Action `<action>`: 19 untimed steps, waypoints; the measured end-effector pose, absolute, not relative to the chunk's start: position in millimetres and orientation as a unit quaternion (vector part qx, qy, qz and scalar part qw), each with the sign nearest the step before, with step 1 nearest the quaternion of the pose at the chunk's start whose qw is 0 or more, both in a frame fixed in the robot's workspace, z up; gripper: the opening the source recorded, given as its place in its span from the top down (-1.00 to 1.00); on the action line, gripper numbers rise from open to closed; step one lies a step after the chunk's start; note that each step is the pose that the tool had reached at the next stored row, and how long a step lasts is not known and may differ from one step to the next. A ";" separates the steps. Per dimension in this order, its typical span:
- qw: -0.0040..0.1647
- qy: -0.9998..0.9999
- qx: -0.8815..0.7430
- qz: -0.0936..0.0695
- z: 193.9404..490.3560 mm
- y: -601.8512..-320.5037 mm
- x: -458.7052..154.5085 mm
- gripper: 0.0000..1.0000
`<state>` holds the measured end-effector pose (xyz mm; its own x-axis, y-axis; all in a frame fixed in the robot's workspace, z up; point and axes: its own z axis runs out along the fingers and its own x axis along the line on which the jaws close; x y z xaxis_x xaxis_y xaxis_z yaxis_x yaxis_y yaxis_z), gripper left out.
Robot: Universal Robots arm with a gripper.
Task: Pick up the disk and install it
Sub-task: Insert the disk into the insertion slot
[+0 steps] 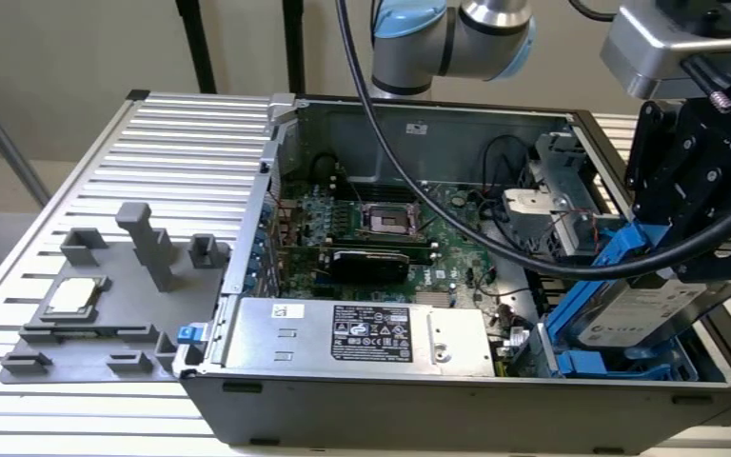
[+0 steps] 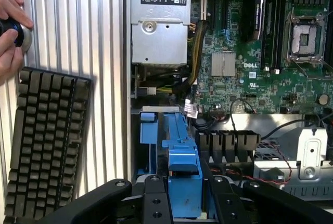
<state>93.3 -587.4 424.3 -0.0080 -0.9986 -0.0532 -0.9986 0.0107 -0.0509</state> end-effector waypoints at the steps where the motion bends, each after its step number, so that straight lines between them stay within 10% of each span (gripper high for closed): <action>1: 0.037 0.710 -0.703 0.001 422.9 -587.3 93.3 0.35; 19: 0.037 0.707 -0.706 0.001 401.0 -587.4 91.2 0.35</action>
<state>91.2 -587.4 401.0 0.0006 -0.9986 -0.0535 -0.9987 0.0021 -0.0509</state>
